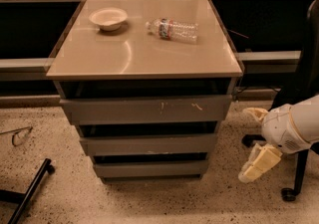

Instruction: Open bottom drawer

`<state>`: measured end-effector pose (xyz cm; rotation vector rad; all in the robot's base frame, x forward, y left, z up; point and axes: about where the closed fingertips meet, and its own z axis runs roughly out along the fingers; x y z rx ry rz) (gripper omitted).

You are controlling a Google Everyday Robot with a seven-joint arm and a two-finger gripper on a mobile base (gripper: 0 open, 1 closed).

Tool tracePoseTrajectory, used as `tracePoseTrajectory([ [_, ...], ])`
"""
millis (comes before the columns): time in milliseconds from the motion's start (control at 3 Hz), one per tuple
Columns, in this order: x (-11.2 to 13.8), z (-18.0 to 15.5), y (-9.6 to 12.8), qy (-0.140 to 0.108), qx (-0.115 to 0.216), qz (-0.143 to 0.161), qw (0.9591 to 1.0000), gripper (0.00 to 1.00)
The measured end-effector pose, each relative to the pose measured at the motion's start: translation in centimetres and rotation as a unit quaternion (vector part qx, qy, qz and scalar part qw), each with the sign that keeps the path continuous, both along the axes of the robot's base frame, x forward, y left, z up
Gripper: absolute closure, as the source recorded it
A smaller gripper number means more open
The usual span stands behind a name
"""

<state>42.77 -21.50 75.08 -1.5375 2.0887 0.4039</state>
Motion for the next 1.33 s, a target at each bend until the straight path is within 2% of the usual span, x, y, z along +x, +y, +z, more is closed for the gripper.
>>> tracePoseTrajectory([
  [333,-0.1,-4.8,1.7,0.018,0.01,0.01,0.9997,0.0],
  [667,-0.5,-12.5,3.8,0.046,0.036,0.003,0.9983,0.0],
  [1000,-1.3,-19.5,6.1,0.077,0.08,-0.004,0.9938,0.0],
  [1333,-1.3,-19.5,6.1,0.077,0.08,-0.004,0.9938,0.0],
])
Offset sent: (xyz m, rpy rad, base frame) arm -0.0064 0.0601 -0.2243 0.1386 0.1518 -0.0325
